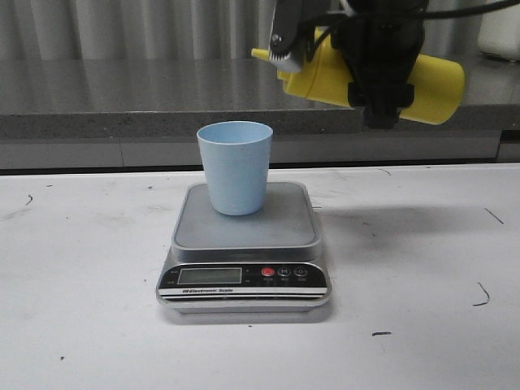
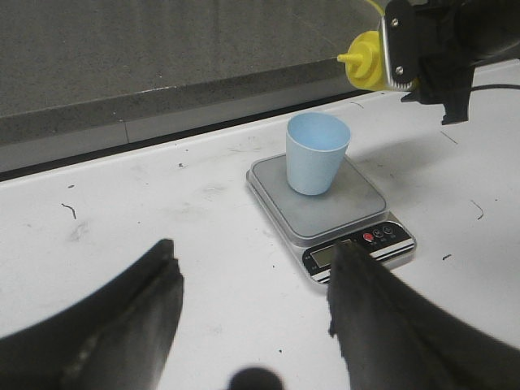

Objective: Pour seasoning into cup on scale with both arms
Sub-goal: 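Lift the yellow bottle and tilt its nozzle toward the blue cup, then turn the bottle upright and lower it back onto the table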

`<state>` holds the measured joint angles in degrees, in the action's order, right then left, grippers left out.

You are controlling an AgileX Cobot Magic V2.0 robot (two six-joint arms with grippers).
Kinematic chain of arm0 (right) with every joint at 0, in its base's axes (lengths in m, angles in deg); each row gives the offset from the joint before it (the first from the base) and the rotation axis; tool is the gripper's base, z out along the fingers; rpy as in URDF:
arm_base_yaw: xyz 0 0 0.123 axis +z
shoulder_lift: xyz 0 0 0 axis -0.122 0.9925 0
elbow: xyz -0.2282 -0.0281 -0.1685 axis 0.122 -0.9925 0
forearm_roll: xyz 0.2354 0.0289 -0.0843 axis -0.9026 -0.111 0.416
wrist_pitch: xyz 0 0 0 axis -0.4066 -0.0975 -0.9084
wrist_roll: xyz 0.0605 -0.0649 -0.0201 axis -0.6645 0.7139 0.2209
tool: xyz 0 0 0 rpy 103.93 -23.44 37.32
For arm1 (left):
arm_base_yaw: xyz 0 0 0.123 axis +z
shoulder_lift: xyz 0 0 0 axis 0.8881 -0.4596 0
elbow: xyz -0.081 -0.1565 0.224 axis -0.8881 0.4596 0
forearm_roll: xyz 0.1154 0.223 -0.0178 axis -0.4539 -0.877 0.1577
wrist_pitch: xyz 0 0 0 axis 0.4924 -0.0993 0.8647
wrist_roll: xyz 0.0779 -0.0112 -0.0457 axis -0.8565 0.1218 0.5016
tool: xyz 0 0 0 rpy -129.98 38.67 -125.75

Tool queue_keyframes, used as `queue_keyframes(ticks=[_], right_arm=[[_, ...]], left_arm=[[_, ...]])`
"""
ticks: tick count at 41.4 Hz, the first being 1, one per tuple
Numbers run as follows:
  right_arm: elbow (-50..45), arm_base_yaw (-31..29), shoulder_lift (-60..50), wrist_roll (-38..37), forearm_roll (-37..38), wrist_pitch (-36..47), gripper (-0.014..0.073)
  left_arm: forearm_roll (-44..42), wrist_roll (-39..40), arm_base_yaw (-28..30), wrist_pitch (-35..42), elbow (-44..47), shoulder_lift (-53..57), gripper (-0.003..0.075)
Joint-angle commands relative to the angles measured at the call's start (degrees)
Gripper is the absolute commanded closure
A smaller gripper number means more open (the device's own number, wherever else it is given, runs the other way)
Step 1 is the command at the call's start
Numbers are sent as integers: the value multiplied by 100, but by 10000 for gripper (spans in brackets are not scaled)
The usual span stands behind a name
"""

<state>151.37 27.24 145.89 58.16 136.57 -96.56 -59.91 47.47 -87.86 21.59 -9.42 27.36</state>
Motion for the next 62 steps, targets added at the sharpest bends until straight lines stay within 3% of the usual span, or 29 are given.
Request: queue_keyframes(ticks=[1,24,33,40,44,49,62], right_arm=[[233,8,-135,87,1162,-31,332],[126,48,-27,764,1910,31,332],[126,53,-27,757,2130,44,332],[126,46,-38,372,1809,38,332],[126,-22,-177,-315,1411,41,332],[126,-160,-566,-841,368,119,332],[-172,-1443,-1556,-838,-3227,764,332]], left_arm=[[17,44,18,407,-135,-53,321],[17,44,18,407,-135,-53,321],[17,44,18,407,-135,-53,321],[17,44,18,407,-135,-53,321],[17,44,18,407,-135,-53,321],[17,44,18,407,-135,-53,321],[17,44,18,407,-135,-53,321]])
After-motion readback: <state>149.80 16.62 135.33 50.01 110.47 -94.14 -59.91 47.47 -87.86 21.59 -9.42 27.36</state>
